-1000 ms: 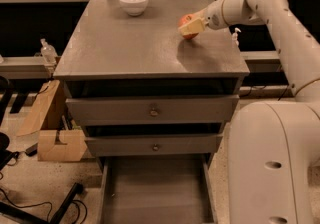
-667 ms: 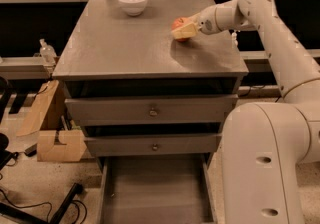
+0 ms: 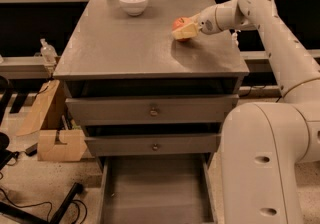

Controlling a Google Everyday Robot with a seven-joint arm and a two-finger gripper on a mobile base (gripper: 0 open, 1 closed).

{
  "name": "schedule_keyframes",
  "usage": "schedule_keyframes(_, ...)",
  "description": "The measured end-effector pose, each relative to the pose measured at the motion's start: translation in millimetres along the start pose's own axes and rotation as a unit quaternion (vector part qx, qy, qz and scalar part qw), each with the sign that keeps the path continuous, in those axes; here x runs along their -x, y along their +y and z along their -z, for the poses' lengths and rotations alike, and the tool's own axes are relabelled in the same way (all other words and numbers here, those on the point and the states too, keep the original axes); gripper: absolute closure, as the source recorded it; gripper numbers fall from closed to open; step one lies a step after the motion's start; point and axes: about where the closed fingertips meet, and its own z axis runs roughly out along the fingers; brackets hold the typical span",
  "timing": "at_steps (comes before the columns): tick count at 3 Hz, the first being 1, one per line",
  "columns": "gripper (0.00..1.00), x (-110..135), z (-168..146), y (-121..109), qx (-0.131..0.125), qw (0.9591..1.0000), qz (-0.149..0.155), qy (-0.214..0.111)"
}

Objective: Pick apple from bottom drawer and place on counter

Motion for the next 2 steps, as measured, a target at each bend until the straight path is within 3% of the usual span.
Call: schedule_keyframes(2,0.03,0.1,-2.8,1.2,0.002,1.0,0.0,0.001)
